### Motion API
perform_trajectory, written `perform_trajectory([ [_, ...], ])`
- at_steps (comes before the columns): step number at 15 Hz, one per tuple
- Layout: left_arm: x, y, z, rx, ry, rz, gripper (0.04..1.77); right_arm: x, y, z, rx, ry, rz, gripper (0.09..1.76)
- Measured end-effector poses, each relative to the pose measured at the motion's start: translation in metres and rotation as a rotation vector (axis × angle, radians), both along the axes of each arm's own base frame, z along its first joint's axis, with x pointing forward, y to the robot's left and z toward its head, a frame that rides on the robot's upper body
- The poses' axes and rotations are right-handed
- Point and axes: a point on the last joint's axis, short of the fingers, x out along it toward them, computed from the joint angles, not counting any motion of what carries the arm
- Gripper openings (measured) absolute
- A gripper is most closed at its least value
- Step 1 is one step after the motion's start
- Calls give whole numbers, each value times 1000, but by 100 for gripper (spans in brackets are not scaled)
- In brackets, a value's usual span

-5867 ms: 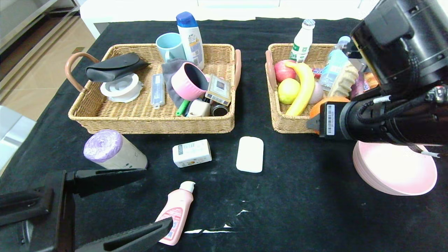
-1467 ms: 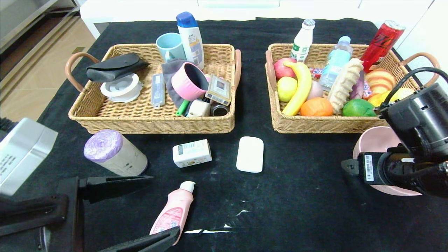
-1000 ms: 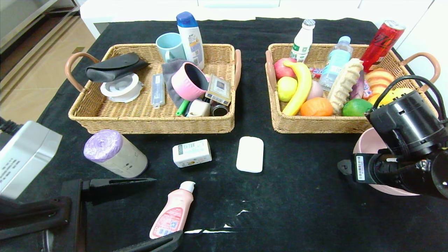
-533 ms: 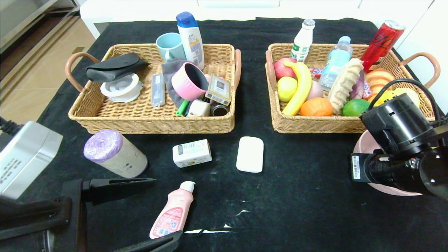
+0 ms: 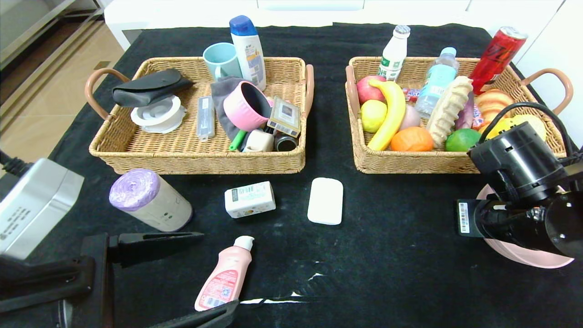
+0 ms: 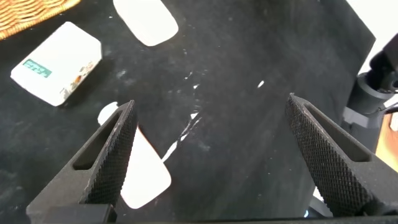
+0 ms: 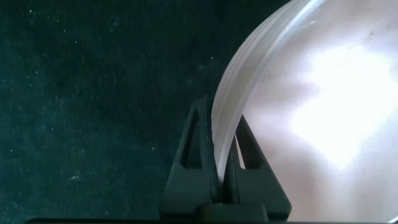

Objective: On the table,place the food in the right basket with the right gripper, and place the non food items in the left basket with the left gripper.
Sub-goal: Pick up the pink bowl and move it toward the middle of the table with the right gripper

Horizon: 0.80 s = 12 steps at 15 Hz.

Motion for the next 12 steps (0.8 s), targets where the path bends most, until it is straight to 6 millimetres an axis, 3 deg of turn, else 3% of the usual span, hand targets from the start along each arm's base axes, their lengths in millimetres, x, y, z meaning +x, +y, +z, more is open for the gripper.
perform_trajectory([
  [7,0,0,0,1,1,1,172,-3,4,1,-9,3,23,20],
  [12,0,0,0,0,0,4,172,-34,18,30,-11,-27,174,20],
])
